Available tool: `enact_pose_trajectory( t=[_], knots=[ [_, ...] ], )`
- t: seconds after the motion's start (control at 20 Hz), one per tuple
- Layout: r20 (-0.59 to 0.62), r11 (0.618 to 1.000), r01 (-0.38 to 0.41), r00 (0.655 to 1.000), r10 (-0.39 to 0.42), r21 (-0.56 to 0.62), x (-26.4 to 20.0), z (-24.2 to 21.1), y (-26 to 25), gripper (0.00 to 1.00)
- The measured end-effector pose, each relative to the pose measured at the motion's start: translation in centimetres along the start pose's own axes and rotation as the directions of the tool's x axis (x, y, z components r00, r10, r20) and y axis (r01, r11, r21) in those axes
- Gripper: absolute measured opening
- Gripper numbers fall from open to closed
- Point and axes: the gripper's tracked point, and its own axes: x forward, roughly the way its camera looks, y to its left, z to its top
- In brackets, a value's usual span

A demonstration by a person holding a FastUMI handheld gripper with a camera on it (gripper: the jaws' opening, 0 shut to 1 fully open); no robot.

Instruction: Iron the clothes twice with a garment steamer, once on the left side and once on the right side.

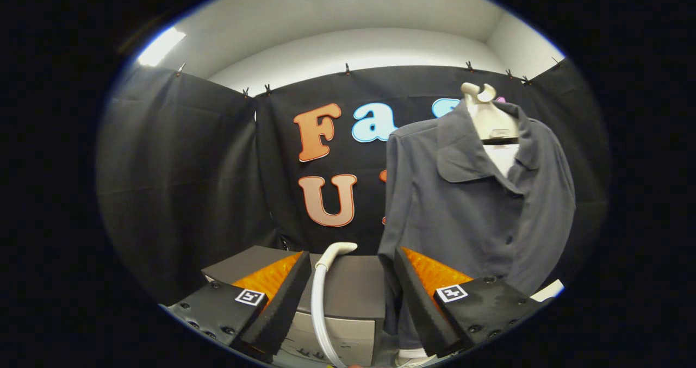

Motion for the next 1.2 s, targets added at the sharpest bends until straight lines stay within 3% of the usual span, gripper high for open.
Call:
enact_pose_trajectory(
  t=[0.25, 0.4, 0.55, 0.75, 0.9, 1.1, 1.2],
  knots=[
    [-0.172, 0.991, -0.032, 0.985, 0.009, -0.131, 12.3, -2.3, 4.7, 0.99],
    [-0.352, 0.987, -0.065, 0.936, 0.010, -0.144, 17.3, -7.9, 7.2, 0.98],
    [-0.468, 0.984, -0.038, 0.882, -0.049, -0.175, 22.0, -12.3, 6.6, 0.99],
    [-0.578, 0.990, 0.007, 0.812, -0.088, -0.141, 25.1, -16.6, 5.4, 0.99],
    [-0.655, 0.997, 0.034, 0.753, -0.070, -0.068, 25.8, -19.6, 4.6, 0.98],
    [-0.673, 0.996, 0.081, 0.735, -0.078, -0.027, 27.2, -21.1, 3.2, 0.96],
    [-0.688, 0.998, 0.064, 0.723, -0.058, -0.017, 27.1, -21.6, 3.6, 0.88]
  ],
)
